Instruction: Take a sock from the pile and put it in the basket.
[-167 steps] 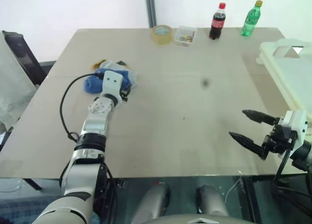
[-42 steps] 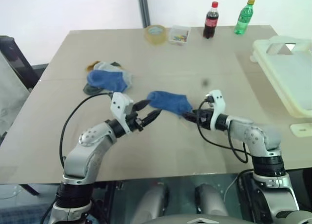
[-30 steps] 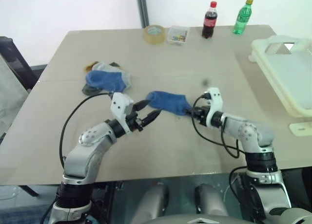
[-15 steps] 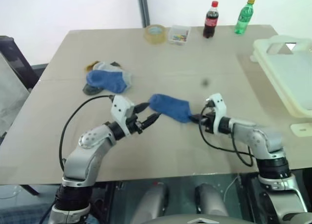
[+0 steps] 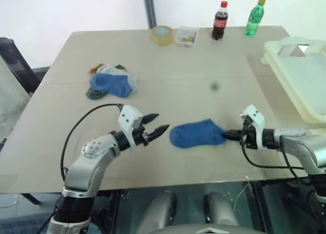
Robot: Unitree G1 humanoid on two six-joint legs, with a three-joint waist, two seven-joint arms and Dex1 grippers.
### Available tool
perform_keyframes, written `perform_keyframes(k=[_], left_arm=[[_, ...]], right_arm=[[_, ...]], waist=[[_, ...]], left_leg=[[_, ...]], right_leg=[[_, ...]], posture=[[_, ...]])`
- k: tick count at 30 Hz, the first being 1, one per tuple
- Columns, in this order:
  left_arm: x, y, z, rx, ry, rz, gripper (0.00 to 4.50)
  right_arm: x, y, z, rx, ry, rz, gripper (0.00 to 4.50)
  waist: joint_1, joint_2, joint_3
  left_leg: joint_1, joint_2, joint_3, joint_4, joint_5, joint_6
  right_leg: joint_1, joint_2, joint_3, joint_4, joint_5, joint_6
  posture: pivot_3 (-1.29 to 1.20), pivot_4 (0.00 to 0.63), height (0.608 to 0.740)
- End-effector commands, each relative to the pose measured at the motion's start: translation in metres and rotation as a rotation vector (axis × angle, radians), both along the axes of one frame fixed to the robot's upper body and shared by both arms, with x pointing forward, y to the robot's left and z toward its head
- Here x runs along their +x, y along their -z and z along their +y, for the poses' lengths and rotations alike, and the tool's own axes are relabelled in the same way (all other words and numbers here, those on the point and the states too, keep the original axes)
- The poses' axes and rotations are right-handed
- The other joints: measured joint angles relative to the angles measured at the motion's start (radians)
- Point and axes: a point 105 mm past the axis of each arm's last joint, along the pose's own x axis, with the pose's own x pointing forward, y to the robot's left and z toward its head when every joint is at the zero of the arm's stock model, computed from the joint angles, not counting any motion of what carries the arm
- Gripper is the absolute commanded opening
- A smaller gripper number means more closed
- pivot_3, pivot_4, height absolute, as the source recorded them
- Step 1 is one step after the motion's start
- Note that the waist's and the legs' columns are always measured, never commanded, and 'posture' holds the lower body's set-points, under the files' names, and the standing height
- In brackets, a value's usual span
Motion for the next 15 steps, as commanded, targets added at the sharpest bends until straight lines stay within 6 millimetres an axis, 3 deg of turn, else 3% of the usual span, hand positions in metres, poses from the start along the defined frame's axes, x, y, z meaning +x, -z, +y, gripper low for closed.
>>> perform_keyframes(k=[1,7,11,15], left_arm=[[-0.002,-0.006,-0.005,-0.002,0.027,-0.031,3.1],[-0.004,-0.003,-0.001,0.01,0.02,-0.02,3.1],[0.0,-0.002,0.01,0.014,-0.039,-0.015,3.1],[0.027,-0.002,0.029,0.071,-0.188,-0.043,3.1]], right_arm=[[0.002,-0.005,0.001,0.001,-0.005,-0.036,0.06],[-0.007,-0.006,-0.002,-0.003,-0.017,-0.029,2.67],[-0.012,-0.023,-0.02,-0.019,0.006,-0.113,2.67],[-0.019,-0.049,-0.038,-0.035,0.018,-0.259,2.67]], waist=[[0.001,0.0,0.0],[0.002,0.0,0.0],[0.012,0.0,0.0],[0.03,0.0,0.0]], left_leg=[[0.0,0.0,0.0,0.0,0.0,0.0],[0.0,0.0,0.0,0.0,0.0,0.0],[0.0,0.0,0.0,0.001,0.0,0.0],[0.0,0.0,-0.001,0.0,0.0,0.0]], right_leg=[[0.0,0.0,0.0,0.0,0.0,0.0],[0.001,0.0,0.0,0.0,0.0,0.0],[0.001,0.0,-0.001,-0.001,0.0,0.0],[0.001,0.0,-0.002,-0.002,0.0,0.0]], posture=[[0.0,0.15,0.74],[0.0,0.15,0.74],[0.0,0.15,0.74],[0.0,0.15,0.74]])
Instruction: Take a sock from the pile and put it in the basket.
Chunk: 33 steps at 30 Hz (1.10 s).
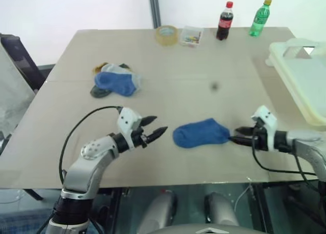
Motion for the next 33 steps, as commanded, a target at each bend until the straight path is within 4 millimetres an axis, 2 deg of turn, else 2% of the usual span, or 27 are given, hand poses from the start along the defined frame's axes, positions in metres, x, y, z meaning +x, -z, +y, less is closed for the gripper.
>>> perform_keyframes(k=[1,3,6,12,16,19,23,27,30,33], left_arm=[[0.028,-0.01,0.022,0.078,-0.149,-0.08,3.1],[0.042,-0.013,0.03,0.09,-0.208,-0.104,3.1],[0.065,-0.018,0.044,0.127,-0.305,-0.139,3.1],[0.102,-0.015,0.061,0.209,-0.414,-0.165,3.1],[0.122,-0.019,0.079,0.239,-0.53,-0.179,3.1],[0.131,-0.024,0.088,0.255,-0.585,-0.2,3.1],[0.137,-0.025,0.089,0.266,-0.594,-0.215,3.1],[0.135,-0.018,0.087,0.301,-0.562,-0.212,3.1],[0.132,-0.016,0.087,0.285,-0.571,-0.213,2.28],[0.127,-0.014,0.088,0.302,-0.572,-0.229,0.92]], right_arm=[[-0.006,-0.045,-0.009,-0.001,-0.034,-0.246,2.67],[-0.01,-0.068,-0.009,0.038,-0.055,-0.395,2.67],[-0.024,-0.093,-0.004,0.094,-0.1,-0.518,2.67],[-0.043,-0.12,0.019,0.182,-0.21,-0.649,2.67],[-0.05,-0.13,0.034,0.228,-0.262,-0.685,2.67],[-0.051,-0.13,0.039,0.234,-0.268,-0.683,2.67],[-0.049,-0.125,0.038,0.217,-0.264,-0.671,2.67],[-0.047,-0.124,0.037,0.208,-0.256,-0.673,2.67],[-0.046,-0.123,0.036,0.202,-0.249,-0.674,2.72],[-0.044,-0.123,0.036,0.199,-0.248,-0.674,2.72]], waist=[[0.005,0.0,0.0],[0.004,0.0,0.0],[0.0,0.0,0.0],[-0.001,-0.001,0.0],[-0.001,-0.003,0.002],[-0.001,-0.005,0.002],[-0.001,-0.006,0.003],[-0.003,-0.006,0.003],[-0.003,-0.005,0.003],[-0.004,-0.005,0.003]], left_leg=[[0.0,0.0,0.0,0.0,0.0,0.0],[0.0,0.0,-0.001,0.0,0.0,0.0],[0.0,0.0,0.0,0.0,0.0,0.0],[0.0,0.0,0.0,0.0,0.0,0.0],[0.0,0.0,0.0,0.001,0.0,0.0],[-0.001,0.0,-0.001,0.001,0.0,0.0],[-0.001,-0.001,-0.001,0.001,0.0,0.0],[-0.001,-0.001,0.0,0.001,0.0,0.0],[-0.001,-0.001,0.0,0.001,0.0,0.0],[-0.001,-0.001,0.0,0.001,0.0,0.0]], right_leg=[[0.0,0.0,-0.001,0.0,0.0,0.0],[0.0,0.0,-0.001,0.0,0.0,0.0],[0.001,0.0,0.0,-0.001,0.0,0.0],[0.001,0.0,-0.001,0.0,0.0,0.0],[0.0,0.0,-0.001,0.0,0.0,0.001],[0.0,0.0,-0.001,0.0,0.0,0.001],[0.0,0.0,-0.001,-0.001,0.0,0.001],[0.0,0.0,-0.001,0.0,0.0,0.001],[0.0,0.0,-0.001,0.0,0.0,0.001],[0.0,0.0,0.0,0.001,0.0,0.001]], posture=[[0.0,0.15,0.74],[0.0,0.15,0.74],[0.0,0.15,0.74],[0.0,0.15,0.74],[0.0,0.15,0.74],[0.0,0.15,0.74],[0.0,0.15,0.74],[0.0,0.15,0.74],[0.0,0.15,0.74],[0.0,0.15,0.74]])
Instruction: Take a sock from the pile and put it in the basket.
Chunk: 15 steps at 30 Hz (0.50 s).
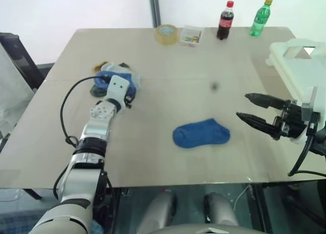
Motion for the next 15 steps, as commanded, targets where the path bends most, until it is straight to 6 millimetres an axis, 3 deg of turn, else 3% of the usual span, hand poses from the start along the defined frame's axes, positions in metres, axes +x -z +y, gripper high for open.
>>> perform_keyframes(k=[1,2,8,12,15], left_arm=[[-0.004,-0.01,0.002,0.027,-0.001,-0.062,0.33],[-0.004,-0.011,0.004,0.03,-0.008,-0.069,0.06],[-0.005,-0.014,0.004,0.036,-0.011,-0.086,0.06],[-0.01,-0.012,-0.014,0.006,0.069,-0.066,0.06],[-0.016,-0.021,-0.036,-0.077,0.125,-0.084,0.06]], right_arm=[[-0.002,-0.006,0.002,-0.01,-0.006,-0.041,2.72],[-0.001,-0.005,0.002,-0.011,-0.006,-0.039,2.72],[0.002,-0.004,0.003,-0.01,-0.005,-0.036,2.72],[0.003,-0.004,0.004,-0.012,-0.01,-0.038,2.72],[0.003,-0.004,0.004,-0.013,-0.009,-0.039,2.72]], waist=[[0.0,0.0,0.0],[0.001,0.0,0.0],[0.002,0.0,0.0],[0.0,0.0,0.0],[0.003,0.0,0.0]], left_leg=[[0.0,0.0,0.0,0.0,0.0,0.0],[0.0,0.0,0.0,0.0,0.0,0.0],[0.0,0.0,0.0,0.002,0.0,0.0],[0.0,0.0,0.0,0.002,0.0,0.0],[0.0,0.0,0.0,0.002,0.0,0.0]], right_leg=[[0.0,0.0,0.0,0.0,0.0,0.0],[0.0,0.0,0.0,0.001,0.0,0.0],[0.0,0.0,0.0,0.002,0.0,0.0],[-0.001,0.0,0.0,0.002,0.0,0.0],[-0.001,0.0,0.0,0.002,0.0,0.0]], posture=[[0.0,0.15,0.74],[0.0,0.15,0.74],[0.0,0.15,0.74],[0.0,0.15,0.74],[0.0,0.15,0.74]])
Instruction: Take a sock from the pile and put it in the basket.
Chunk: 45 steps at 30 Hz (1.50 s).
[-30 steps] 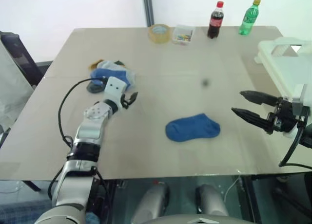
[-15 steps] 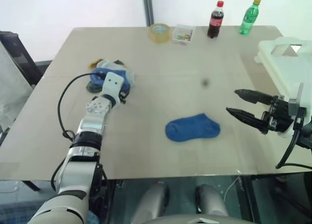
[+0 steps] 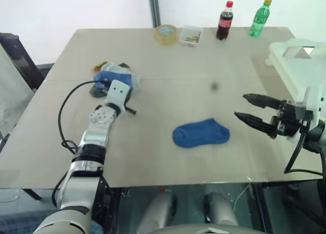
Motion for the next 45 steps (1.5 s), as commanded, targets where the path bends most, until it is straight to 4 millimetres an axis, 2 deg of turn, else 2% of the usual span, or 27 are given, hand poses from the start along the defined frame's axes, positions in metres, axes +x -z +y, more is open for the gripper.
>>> perform_keyframes(k=[1,4,7,8,11,13,17,20,23,26,28,32,35,39,41,43,45], left_arm=[[-0.006,-0.025,-0.035,-0.095,0.102,-0.058,0.06],[-0.012,-0.031,-0.067,-0.148,0.177,-0.041,0.06],[-0.015,-0.034,-0.088,-0.186,0.205,-0.02,0.06],[-0.017,-0.034,-0.102,-0.214,0.24,-0.002,0.06],[-0.018,-0.025,-0.142,-0.309,0.282,0.092,0.06],[-0.016,-0.016,-0.162,-0.371,0.277,0.153,0.06],[-0.015,-0.014,-0.192,-0.422,0.301,0.186,0.06],[-0.012,-0.021,-0.204,-0.455,0.3,0.173,0.06],[-0.009,-0.024,-0.207,-0.497,0.284,0.178,0.91],[-0.014,-0.024,-0.209,-0.511,0.315,0.203,2.26],[-0.017,-0.027,-0.208,-0.537,0.339,0.222,3.24],[-0.024,-0.047,-0.196,-0.584,0.415,0.201,3.24],[-0.023,-0.063,-0.176,-0.543,0.436,0.144,3.24],[0.003,-0.067,-0.118,-0.402,0.338,0.09,3.24],[0.017,-0.065,-0.086,-0.403,0.273,0.111,3.24],[0.025,-0.057,-0.064,-0.394,0.228,0.143,3.24],[0.029,-0.048,-0.053,-0.358,0.201,0.165,3.24]], right_arm=[[-0.004,-0.009,0.002,-0.009,-0.012,-0.051,2.72],[-0.004,-0.008,0.003,-0.01,-0.01,-0.05,2.72],[-0.004,-0.008,0.004,-0.009,-0.01,-0.05,2.72],[-0.004,-0.008,0.005,-0.009,-0.01,-0.05,2.72],[-0.002,-0.009,0.004,-0.01,-0.003,-0.057,2.72],[0.001,-0.009,0.003,-0.019,0.013,-0.069,2.72],[0.006,-0.01,0.0,-0.019,0.047,-0.086,2.72],[0.006,-0.01,-0.001,-0.023,0.058,-0.091,2.72],[0.007,-0.009,-0.003,-0.025,0.078,-0.093,2.72],[0.012,-0.004,-0.008,-0.043,0.127,-0.069,2.72],[0.017,0.002,-0.014,-0.077,0.177,-0.038,2.72],[0.026,0.012,-0.023,-0.113,0.248,0.027,2.72],[0.034,0.022,-0.022,-0.113,0.259,0.097,2.72],[0.054,0.034,-0.005,0.011,0.239,0.244,2.72],[0.073,0.042,0.006,0.063,0.259,0.315,2.72],[0.094,0.051,0.017,0.116,0.29,0.384,2.72],[0.111,0.058,0.027,0.188,0.317,0.449,2.72]], waist=[[0.004,0.0,0.0],[0.004,0.0,0.0],[0.002,0.0,0.0],[0.0,0.0,0.0],[0.001,0.0,0.0],[0.005,-0.001,0.0],[0.0,-0.001,0.0],[0.002,-0.001,0.0],[0.002,-0.001,0.0],[0.002,-0.001,0.0],[0.003,-0.001,0.0],[0.001,-0.001,0.0],[-0.002,-0.001,0.0],[-0.013,-0.001,0.0],[-0.016,-0.001,0.0],[-0.02,-0.002,-0.001],[-0.023,-0.002,-0.001]], left_leg=[[0.0,0.0,0.0,0.0,0.0,0.0],[0.0,0.0,0.0,0.001,0.0,0.0],[0.0,0.0,0.0,0.001,0.0,0.0],[0.0,0.0,0.0,0.001,0.0,0.0],[0.0,0.0,0.0,0.001,0.0,0.0],[0.0,0.0,0.0,0.002,0.0,0.0],[0.0,0.0,0.0,0.004,0.0,0.0],[0.0,0.0,0.001,0.004,0.0,0.0],[0.0,0.0,0.001,0.004,0.0,0.0],[0.0,0.0,0.001,0.004,0.0,0.0],[0.0,0.0,0.001,0.004,0.0,0.0],[0.0,0.0,0.001,0.004,0.0,0.0],[0.0,0.0,0.001,0.004,0.0,0.0],[0.003,0.001,0.003,0.005,0.0,0.0],[0.002,0.001,0.002,0.005,0.0,0.0],[0.001,-0.001,0.002,0.005,0.0,0.0],[-0.001,-0.001,0.001,0.006,0.0,0.0]], right_leg=[[0.0,0.0,0.0,0.0,0.0,0.0],[0.0,0.0,-0.001,0.0,0.0,0.0],[0.001,0.0,0.0,0.001,0.0,0.0],[0.001,0.0,0.0,0.001,0.0,0.0],[0.0,0.0,0.0,0.001,0.0,0.0],[0.001,0.0,0.0,0.001,0.0,0.0],[0.001,0.0,0.0,0.002,0.0,0.0],[0.001,0.001,0.0,0.002,0.0,0.0],[0.001,0.0,0.0,0.002,0.0,0.0],[0.001,0.001,0.0,0.002,0.0,0.0],[0.001,0.001,0.0,0.002,0.0,0.0],[0.001,0.001,0.0,0.002,0.0,0.0],[0.0,0.001,0.001,0.004,0.0,0.0],[0.001,0.002,0.003,0.006,0.0,0.0],[0.001,0.002,0.003,0.006,0.0,0.0],[0.0,0.001,0.002,0.005,0.0,0.0],[-0.001,0.001,0.002,0.005,0.0,0.0]], posture=[[0.0,0.15,0.74],[0.0,0.15,0.74],[0.0,0.15,0.74],[0.0,0.15,0.74],[0.0,0.15,0.74],[0.0,0.15,0.74],[0.0,0.15,0.74],[0.0,0.15,0.74],[0.0,0.15,0.74],[0.0,0.15,0.74],[0.0,0.15,0.74],[0.0,0.15,0.74],[0.0,0.15,0.74],[0.0,0.15,0.74],[0.0,0.15,0.74],[0.0,0.15,0.74],[0.0,0.15,0.74]])
